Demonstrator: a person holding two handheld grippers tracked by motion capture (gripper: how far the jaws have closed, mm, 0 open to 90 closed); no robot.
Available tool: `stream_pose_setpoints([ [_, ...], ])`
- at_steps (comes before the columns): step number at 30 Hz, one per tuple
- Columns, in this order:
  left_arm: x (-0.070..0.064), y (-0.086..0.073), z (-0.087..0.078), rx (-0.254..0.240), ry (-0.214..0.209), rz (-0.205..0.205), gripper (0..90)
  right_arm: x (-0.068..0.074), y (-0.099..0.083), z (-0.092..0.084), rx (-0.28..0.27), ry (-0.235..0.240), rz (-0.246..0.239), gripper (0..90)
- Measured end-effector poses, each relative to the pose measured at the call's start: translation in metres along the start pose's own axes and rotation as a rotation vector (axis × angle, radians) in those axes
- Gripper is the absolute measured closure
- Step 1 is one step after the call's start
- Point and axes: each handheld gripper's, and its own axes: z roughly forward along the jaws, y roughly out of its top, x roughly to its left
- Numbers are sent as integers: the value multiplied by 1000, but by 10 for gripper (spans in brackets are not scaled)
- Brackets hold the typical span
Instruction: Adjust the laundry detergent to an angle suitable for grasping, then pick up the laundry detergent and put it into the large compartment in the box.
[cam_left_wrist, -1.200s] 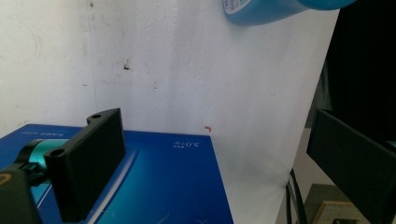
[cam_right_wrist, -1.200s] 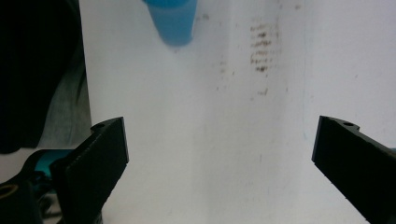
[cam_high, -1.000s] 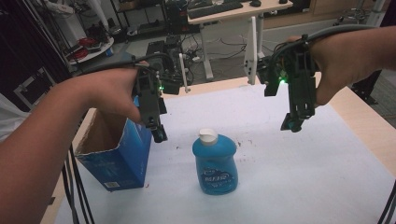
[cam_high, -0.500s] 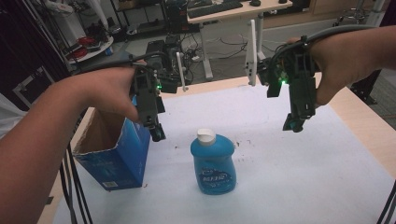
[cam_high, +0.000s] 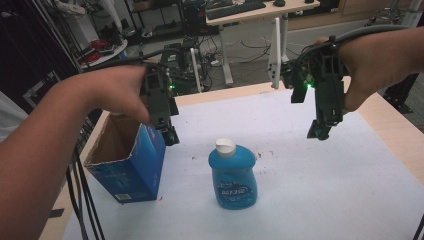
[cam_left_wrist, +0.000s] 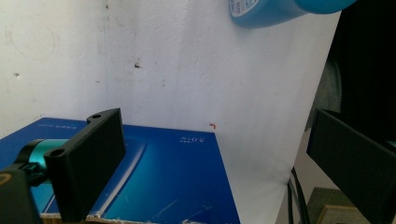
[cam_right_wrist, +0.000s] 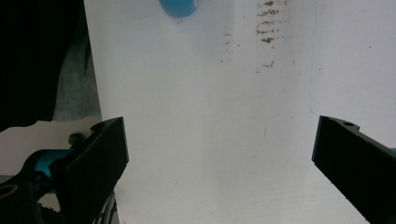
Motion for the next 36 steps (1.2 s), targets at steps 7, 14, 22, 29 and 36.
stream_pose_setpoints([
  [7, 0, -2, -1, -4, 7, 1, 44, 0, 1, -5, -7, -8, 7, 28],
  [14, -1, -3, 1, -3, 0, -1, 44, -1, 0, -3, 4, -9, 8, 28],
  [22, -2, -2, 0, -14, -3, 9, 44, -3, -5, -3, 2, -16, 20, 28],
  [29, -13, 4, -8, -68, -18, 70, 44, -4, -7, -2, 9, -16, 14, 28],
  [36, -26, 14, -10, -103, -29, 123, 44, -3, -9, -1, 9, -19, 16, 28],
])
